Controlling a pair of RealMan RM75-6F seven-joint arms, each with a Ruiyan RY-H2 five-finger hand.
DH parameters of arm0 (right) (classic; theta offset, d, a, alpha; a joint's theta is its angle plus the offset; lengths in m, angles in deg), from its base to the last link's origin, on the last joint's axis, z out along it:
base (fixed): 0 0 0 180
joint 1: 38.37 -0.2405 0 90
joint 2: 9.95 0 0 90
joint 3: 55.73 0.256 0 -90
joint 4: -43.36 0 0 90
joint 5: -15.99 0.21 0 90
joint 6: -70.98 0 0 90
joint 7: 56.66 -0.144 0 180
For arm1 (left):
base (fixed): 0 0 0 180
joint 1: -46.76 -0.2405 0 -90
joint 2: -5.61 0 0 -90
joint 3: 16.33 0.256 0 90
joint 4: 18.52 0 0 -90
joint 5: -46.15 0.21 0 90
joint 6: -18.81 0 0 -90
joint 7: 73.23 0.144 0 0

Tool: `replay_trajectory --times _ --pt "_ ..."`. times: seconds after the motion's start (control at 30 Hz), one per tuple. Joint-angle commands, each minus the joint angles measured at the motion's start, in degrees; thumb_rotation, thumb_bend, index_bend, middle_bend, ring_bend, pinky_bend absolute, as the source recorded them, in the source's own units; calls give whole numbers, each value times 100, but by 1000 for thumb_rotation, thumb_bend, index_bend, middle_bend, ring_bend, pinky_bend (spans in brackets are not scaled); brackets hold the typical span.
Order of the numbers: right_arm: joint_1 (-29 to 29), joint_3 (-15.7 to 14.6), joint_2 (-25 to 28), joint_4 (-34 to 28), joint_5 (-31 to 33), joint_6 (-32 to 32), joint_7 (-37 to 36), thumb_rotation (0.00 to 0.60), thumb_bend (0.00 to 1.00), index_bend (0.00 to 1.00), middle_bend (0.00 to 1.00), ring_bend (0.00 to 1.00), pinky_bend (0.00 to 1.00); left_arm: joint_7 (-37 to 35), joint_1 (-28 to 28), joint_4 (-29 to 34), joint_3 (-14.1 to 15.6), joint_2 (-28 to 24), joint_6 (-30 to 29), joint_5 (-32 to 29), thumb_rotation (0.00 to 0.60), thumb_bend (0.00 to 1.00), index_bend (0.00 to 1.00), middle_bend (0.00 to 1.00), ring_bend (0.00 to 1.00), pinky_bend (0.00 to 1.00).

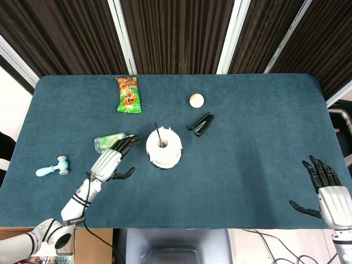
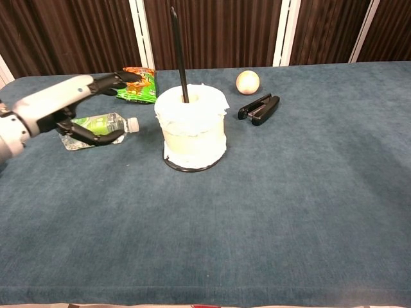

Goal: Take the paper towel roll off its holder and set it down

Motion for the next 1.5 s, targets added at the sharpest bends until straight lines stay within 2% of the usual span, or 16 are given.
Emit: replay_trajectory --times 0.03,0.33,0.53,0.9,1.1,1.27,1.4,1.47,1.5 --pt "8 -13 6 13 -31 -19 -23 600 124 0 0 0 215 171 101 -112 -50 181 66 -89 600 405 0 0 0 84" --pt "32 -26 29 31 -86 -79 -97 600 124 0 0 0 215 515 316 -233 -118 654 285 -348 600 405 0 0 0 83" --pt "40 -27 55 25 -89 -90 -153 600 124 0 0 0 215 483 504 -230 -158 823 604 -527 600 404 0 0 0 82" --pt "49 -28 125 5 -103 -109 -276 600 124 0 0 0 216 431 757 -340 -489 1319 625 -844 600 404 0 0 0 82" --pt "41 -30 156 -7 -100 -86 -318 600 124 0 0 0 215 149 926 -299 -725 1560 879 -1182 600 405 0 0 0 80" --pt "47 -34 196 -23 -107 -98 -398 600 123 0 0 0 215 -132 1087 -612 -883 1917 1018 -1373 600 404 0 0 0 69" --pt "48 -34 208 -26 -106 -99 -420 600 124 0 0 0 216 -194 1117 -716 -913 2008 1047 -1423 600 405 0 1 0 62" --pt "45 -28 228 -32 -99 -98 -461 600 124 0 0 0 216 -308 1132 -897 -1002 2201 1009 -1536 600 404 38 88 20 66" --pt "46 -26 240 -37 -97 -102 -487 600 124 0 0 0 215 -501 1093 -1044 -1146 2424 839 -1655 600 404 70 136 42 73"
